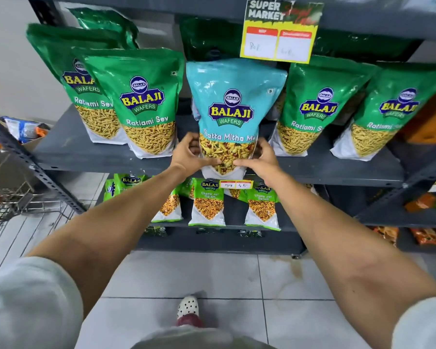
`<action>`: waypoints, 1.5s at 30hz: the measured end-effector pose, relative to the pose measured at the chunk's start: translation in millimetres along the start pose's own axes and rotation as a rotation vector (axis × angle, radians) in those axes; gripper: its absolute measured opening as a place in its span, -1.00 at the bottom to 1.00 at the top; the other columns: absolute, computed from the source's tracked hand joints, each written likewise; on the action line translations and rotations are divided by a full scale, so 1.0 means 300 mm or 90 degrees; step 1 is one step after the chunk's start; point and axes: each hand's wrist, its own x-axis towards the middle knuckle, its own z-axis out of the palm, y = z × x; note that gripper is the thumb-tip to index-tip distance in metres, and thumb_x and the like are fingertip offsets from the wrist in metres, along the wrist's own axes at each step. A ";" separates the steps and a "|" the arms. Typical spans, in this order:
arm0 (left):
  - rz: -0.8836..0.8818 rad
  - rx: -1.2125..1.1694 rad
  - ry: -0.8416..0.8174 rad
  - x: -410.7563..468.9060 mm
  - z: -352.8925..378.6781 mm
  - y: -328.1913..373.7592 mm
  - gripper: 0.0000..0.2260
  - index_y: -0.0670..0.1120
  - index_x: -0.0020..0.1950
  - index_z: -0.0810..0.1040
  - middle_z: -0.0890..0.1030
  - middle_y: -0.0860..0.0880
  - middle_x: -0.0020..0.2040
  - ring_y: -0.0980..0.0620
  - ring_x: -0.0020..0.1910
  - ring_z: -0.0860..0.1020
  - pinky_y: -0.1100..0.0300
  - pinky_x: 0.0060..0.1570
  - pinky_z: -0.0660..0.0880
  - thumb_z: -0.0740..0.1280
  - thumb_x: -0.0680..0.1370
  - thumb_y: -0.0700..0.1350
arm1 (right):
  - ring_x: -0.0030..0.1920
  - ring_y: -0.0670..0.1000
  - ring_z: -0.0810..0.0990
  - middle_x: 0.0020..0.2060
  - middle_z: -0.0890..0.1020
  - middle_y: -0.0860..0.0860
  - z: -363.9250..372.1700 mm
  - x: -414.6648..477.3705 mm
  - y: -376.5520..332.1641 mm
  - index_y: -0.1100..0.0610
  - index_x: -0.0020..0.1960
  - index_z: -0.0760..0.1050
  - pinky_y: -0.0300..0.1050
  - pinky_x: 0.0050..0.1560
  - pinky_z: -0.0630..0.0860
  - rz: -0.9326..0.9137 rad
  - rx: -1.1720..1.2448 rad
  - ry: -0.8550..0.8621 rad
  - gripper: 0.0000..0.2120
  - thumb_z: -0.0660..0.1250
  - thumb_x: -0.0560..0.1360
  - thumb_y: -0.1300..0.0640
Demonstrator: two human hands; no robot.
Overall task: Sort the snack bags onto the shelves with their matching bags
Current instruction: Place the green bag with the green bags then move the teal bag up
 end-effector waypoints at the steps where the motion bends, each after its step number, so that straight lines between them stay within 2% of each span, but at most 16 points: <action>1: 0.005 0.010 -0.006 -0.041 0.000 -0.001 -0.18 -0.05 0.10 0.46 0.65 -0.14 0.08 -0.12 0.08 0.64 -0.06 0.10 0.61 0.67 -0.06 0.13 | 0.12 0.04 0.58 0.10 0.61 0.04 -0.015 -0.046 0.001 0.11 0.22 0.39 0.04 0.20 0.53 -0.002 0.006 -0.006 -0.27 0.64 0.14 0.25; 7: 0.036 0.071 -0.007 -0.332 -0.003 0.028 -0.31 0.02 0.01 0.46 0.66 -0.09 0.01 -0.09 -0.08 0.63 -0.04 0.09 0.61 0.66 -0.01 0.11 | 0.18 0.06 0.55 0.13 0.58 0.01 -0.080 -0.334 0.005 0.06 0.28 0.39 -0.01 0.20 0.50 -0.031 0.025 -0.050 -0.21 0.65 0.13 0.22; 9: 0.061 0.078 0.006 -0.424 -0.011 0.044 -0.26 0.05 0.03 0.46 0.66 -0.10 0.03 -0.15 -0.02 0.64 -0.01 0.07 0.61 0.66 -0.04 0.20 | 0.17 0.05 0.55 0.13 0.58 0.03 -0.095 -0.425 -0.015 0.08 0.28 0.39 -0.02 0.19 0.51 -0.038 0.045 -0.068 -0.22 0.64 0.14 0.24; 12: 0.101 0.081 0.027 -0.523 -0.034 0.072 -0.29 -0.04 0.13 0.46 0.63 -0.03 0.02 0.04 -0.05 0.61 0.39 -0.11 0.56 0.68 0.08 0.04 | 0.12 -0.02 0.56 0.12 0.59 0.02 -0.124 -0.513 -0.049 0.07 0.25 0.39 -0.08 0.16 0.50 -0.064 0.053 -0.094 -0.25 0.64 0.14 0.25; 15: 0.180 0.092 0.037 -0.614 -0.054 0.145 -0.31 0.02 0.15 0.44 0.58 0.09 0.02 0.18 -0.05 0.55 0.53 -0.10 0.47 0.67 0.11 -0.01 | 0.02 -0.12 0.59 0.11 0.61 0.01 -0.180 -0.589 -0.114 0.05 0.17 0.41 -0.21 0.09 0.54 -0.111 0.045 -0.109 -0.34 0.64 0.16 0.24; 17: 0.213 0.096 0.043 -0.634 -0.062 0.194 -0.24 -0.05 0.22 0.43 0.57 0.11 0.05 0.19 0.00 0.54 0.40 0.08 0.46 0.66 0.10 0.02 | 0.05 -0.09 0.60 0.14 0.62 0.02 -0.204 -0.606 -0.150 0.14 0.20 0.44 -0.23 0.07 0.55 -0.148 0.034 -0.103 -0.32 0.65 0.16 0.19; 19: 0.258 0.108 0.071 -0.672 -0.071 0.288 -0.30 -0.06 0.16 0.43 0.55 0.13 -0.01 0.23 -0.05 0.52 0.37 0.04 0.46 0.65 0.12 0.01 | 0.12 0.00 0.61 0.15 0.63 0.04 -0.242 -0.637 -0.226 0.11 0.25 0.45 -0.06 0.17 0.55 -0.188 0.035 -0.077 -0.23 0.67 0.10 0.08; 20: 0.280 0.106 0.083 -0.680 -0.081 0.345 -0.32 -0.04 0.12 0.43 0.55 0.13 -0.05 0.23 -0.10 0.52 0.38 -0.02 0.47 0.65 0.11 0.05 | 0.10 -0.02 0.61 0.12 0.64 0.03 -0.263 -0.645 -0.278 0.12 0.23 0.46 -0.07 0.16 0.56 -0.208 0.037 -0.067 -0.25 0.67 0.10 0.08; 23: 0.362 0.091 0.111 -0.683 -0.105 0.508 -0.29 -0.05 0.04 0.48 0.61 0.07 -0.08 0.12 -0.14 0.57 0.28 -0.06 0.52 0.62 0.03 0.22 | -0.13 -0.21 0.62 -0.09 0.65 -0.06 -0.333 -0.650 -0.443 0.14 0.09 0.50 -0.41 -0.13 0.52 -0.287 0.043 -0.051 -0.47 0.61 0.19 0.31; 25: 0.395 0.084 0.130 -0.667 -0.117 0.601 -0.32 -0.10 0.06 0.49 0.63 0.04 -0.06 0.08 -0.11 0.59 0.20 -0.01 0.55 0.65 0.07 0.12 | -0.13 -0.23 0.59 -0.10 0.63 -0.12 -0.381 -0.650 -0.549 0.12 0.07 0.51 -0.49 -0.20 0.47 -0.331 0.036 -0.040 -0.51 0.61 0.21 0.27; 28: 0.441 0.068 0.166 -0.612 -0.131 0.745 -0.38 -0.12 0.07 0.50 0.63 0.06 -0.08 0.06 -0.11 0.59 0.20 -0.03 0.55 0.67 0.13 0.02 | -0.03 -0.09 0.62 -0.05 0.66 -0.06 -0.434 -0.599 -0.682 0.10 0.08 0.54 -0.28 -0.03 0.56 -0.366 0.048 -0.014 -0.51 0.62 0.20 0.18; 32: 0.473 0.066 0.179 -0.488 -0.161 0.925 -0.34 -0.10 0.09 0.47 0.63 0.05 -0.04 0.05 -0.05 0.61 0.21 0.02 0.56 0.65 0.12 0.10 | 0.01 -0.03 0.62 -0.06 0.65 -0.05 -0.483 -0.476 -0.843 0.03 0.01 0.53 -0.05 0.09 0.60 -0.389 0.070 0.010 -0.59 0.60 0.23 0.15; 36: 0.502 0.082 0.202 -0.328 -0.203 1.065 -0.31 -0.11 0.08 0.48 0.62 0.01 -0.03 0.09 -0.12 0.57 0.19 -0.03 0.57 0.64 0.11 0.15 | 0.03 0.09 0.62 -0.07 0.66 0.05 -0.499 -0.298 -0.979 0.06 -0.04 0.55 0.15 0.14 0.58 -0.426 0.053 0.052 -0.62 0.61 0.22 0.11; 39: 0.521 0.086 0.210 -0.198 -0.231 1.151 -0.32 -0.12 0.09 0.47 0.61 0.02 -0.04 0.13 -0.14 0.55 0.25 -0.08 0.56 0.65 0.13 0.13 | -0.03 0.01 0.62 -0.13 0.65 -0.02 -0.493 -0.170 -1.056 0.02 -0.09 0.54 0.03 0.09 0.61 -0.445 0.071 0.067 -0.68 0.60 0.25 0.14; 42: 0.529 0.096 0.222 -0.050 -0.253 1.202 -0.37 -0.07 0.06 0.47 0.59 0.06 -0.05 0.18 -0.16 0.54 0.28 -0.08 0.57 0.65 0.14 0.11 | -0.09 -0.07 0.62 -0.14 0.64 -0.06 -0.474 -0.035 -1.113 0.05 -0.06 0.53 -0.21 -0.13 0.63 -0.447 0.086 0.082 -0.68 0.58 0.28 0.16; 45: 0.524 0.091 0.225 0.089 -0.263 1.210 -0.36 -0.05 0.04 0.46 0.58 0.09 -0.06 0.15 -0.13 0.56 0.23 -0.06 0.59 0.65 0.12 0.14 | -0.04 -0.02 0.63 -0.08 0.65 0.01 -0.461 0.098 -1.135 0.12 0.04 0.53 -0.22 -0.18 0.63 -0.449 0.073 0.080 -0.61 0.58 0.27 0.15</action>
